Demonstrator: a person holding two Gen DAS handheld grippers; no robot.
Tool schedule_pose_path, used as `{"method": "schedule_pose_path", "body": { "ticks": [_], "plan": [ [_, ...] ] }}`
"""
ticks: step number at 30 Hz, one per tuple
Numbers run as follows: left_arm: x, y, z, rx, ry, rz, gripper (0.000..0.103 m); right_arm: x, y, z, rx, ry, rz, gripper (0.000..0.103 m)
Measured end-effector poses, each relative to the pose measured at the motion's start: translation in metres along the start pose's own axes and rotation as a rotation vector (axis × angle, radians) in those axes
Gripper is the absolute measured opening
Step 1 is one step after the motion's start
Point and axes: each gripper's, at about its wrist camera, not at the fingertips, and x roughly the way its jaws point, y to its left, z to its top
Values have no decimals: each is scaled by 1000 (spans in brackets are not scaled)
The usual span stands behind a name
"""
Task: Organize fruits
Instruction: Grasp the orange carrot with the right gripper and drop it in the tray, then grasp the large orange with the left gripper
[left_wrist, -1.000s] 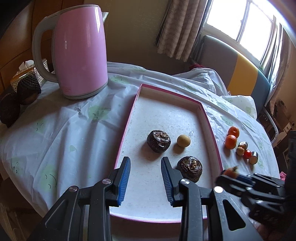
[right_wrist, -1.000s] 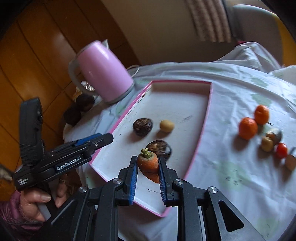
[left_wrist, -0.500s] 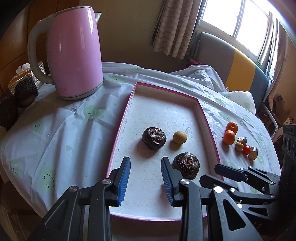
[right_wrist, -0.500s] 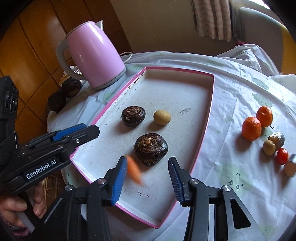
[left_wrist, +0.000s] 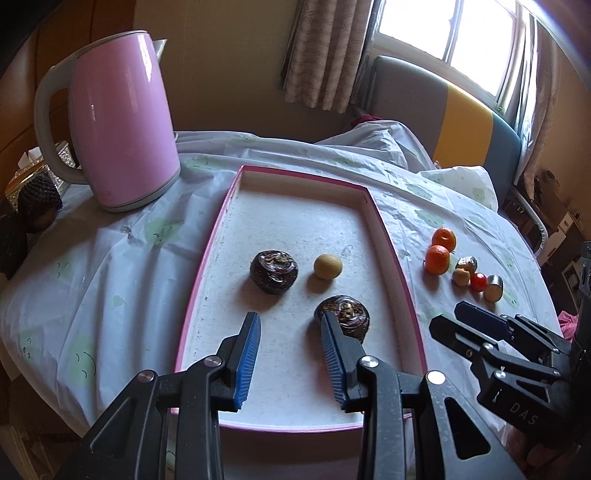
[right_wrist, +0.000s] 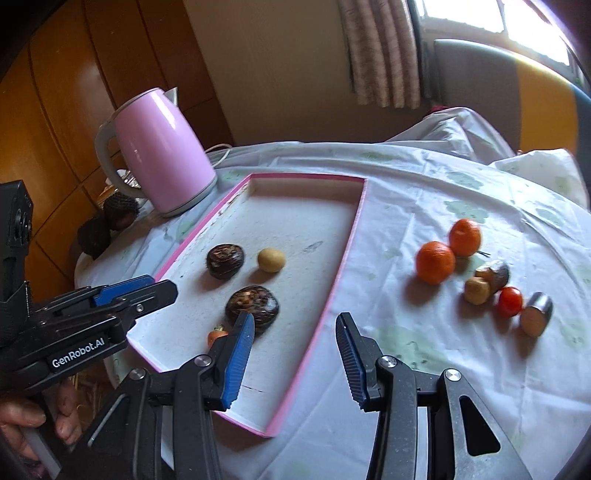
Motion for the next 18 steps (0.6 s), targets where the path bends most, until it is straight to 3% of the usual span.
{"method": "schedule_pose_path", "body": {
  "ticks": [18],
  "plan": [
    [9, -49, 4, 93, 39, -91, 34, -35, -120, -41, 269, -22, -267, 47]
  ]
}}
